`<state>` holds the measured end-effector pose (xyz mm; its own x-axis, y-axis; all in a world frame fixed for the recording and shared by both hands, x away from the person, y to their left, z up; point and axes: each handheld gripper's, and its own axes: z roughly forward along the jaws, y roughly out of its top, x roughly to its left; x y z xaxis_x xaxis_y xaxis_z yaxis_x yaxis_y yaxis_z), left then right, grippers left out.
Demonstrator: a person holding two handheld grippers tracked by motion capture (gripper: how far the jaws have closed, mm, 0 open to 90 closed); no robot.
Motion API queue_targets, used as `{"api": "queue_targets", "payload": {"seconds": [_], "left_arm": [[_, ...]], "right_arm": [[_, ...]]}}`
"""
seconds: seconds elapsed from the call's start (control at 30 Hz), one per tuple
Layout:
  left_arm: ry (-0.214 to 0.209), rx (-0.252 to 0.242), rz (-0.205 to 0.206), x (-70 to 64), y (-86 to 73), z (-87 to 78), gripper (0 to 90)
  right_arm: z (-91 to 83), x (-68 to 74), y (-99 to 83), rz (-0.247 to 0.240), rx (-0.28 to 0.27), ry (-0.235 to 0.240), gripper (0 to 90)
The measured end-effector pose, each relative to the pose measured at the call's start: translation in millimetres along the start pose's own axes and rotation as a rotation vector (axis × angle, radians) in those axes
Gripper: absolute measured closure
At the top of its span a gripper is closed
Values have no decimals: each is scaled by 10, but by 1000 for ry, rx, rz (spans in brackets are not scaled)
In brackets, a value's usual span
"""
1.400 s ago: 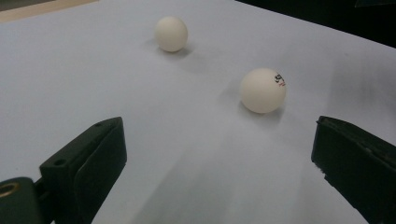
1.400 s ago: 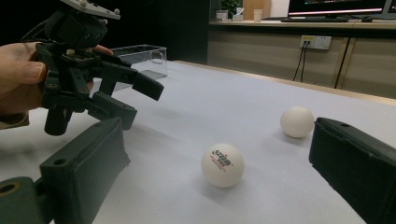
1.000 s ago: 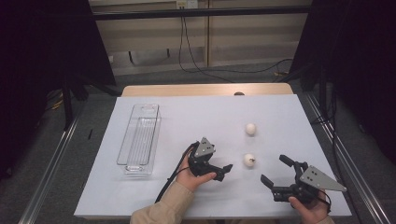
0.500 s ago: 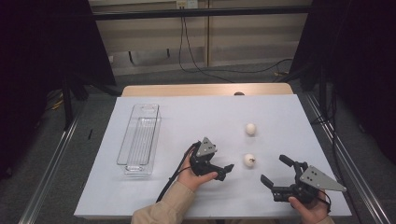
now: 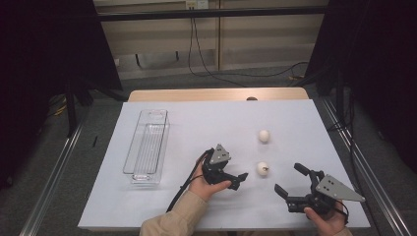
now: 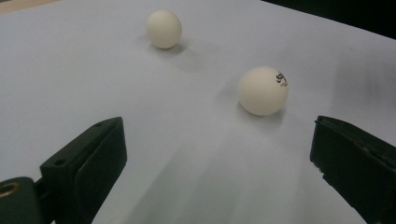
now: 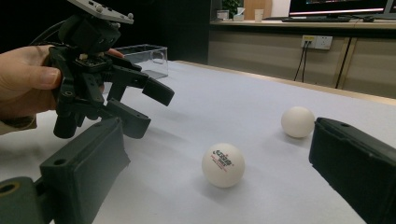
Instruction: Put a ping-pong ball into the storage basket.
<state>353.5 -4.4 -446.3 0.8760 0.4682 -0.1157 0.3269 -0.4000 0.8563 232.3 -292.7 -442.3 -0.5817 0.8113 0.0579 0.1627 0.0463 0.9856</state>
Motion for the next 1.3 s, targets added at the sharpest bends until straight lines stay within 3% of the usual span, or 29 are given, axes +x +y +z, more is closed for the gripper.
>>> {"api": "queue_targets", "payload": {"seconds": [1.3], "left_arm": [[-19,27,16,-56,48,173,37]], "right_arm": [[-4,-9,3,-4,-5,-1,31]]}}
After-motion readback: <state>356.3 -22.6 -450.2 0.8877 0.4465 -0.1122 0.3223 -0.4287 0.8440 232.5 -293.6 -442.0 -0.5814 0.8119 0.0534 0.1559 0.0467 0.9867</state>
